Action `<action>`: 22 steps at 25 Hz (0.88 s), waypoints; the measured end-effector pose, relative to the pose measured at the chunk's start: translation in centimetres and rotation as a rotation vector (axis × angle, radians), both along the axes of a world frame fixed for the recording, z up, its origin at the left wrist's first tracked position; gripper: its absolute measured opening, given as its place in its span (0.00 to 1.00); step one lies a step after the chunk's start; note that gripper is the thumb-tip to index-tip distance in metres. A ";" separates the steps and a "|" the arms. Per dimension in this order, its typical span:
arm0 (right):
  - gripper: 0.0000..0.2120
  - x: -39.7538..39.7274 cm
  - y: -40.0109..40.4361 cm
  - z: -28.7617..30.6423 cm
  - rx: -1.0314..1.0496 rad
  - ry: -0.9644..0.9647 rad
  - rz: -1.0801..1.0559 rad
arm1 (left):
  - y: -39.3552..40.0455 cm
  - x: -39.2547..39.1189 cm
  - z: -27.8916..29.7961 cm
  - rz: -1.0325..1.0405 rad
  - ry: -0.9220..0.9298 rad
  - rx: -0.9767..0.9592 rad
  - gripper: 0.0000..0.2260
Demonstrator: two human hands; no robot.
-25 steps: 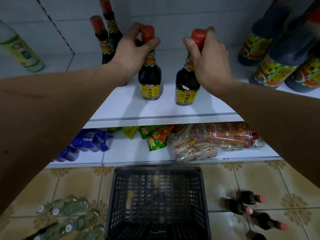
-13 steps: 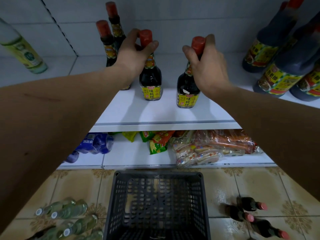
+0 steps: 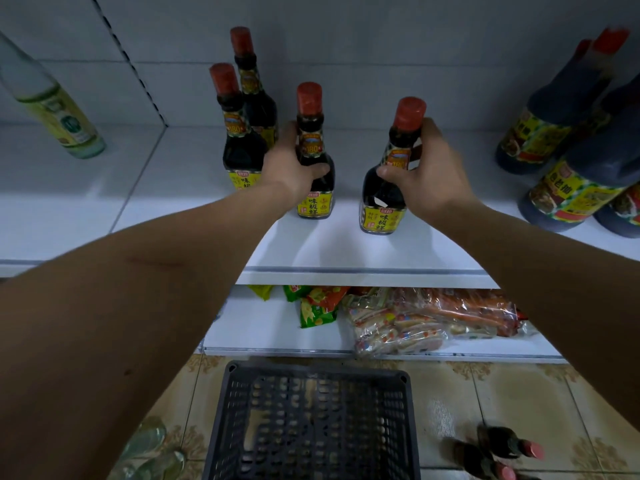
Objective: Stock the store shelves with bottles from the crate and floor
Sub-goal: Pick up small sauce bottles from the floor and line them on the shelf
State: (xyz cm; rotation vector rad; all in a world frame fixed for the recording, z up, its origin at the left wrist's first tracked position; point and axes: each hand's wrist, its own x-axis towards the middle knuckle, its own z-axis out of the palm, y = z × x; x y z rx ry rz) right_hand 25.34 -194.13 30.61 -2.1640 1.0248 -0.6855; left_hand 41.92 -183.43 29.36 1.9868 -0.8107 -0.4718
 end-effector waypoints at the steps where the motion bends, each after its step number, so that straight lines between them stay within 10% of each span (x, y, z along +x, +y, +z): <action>1: 0.21 0.6 -0.2 -0.1 -0.009 -0.005 -0.010 | -0.3 0.1 0.0 0.011 0.003 0.001 0.29; 22: 0.16 18.2 -6.9 -0.8 -0.135 0.047 0.110 | -3.9 1.7 -4.1 0.070 0.091 -0.249 0.14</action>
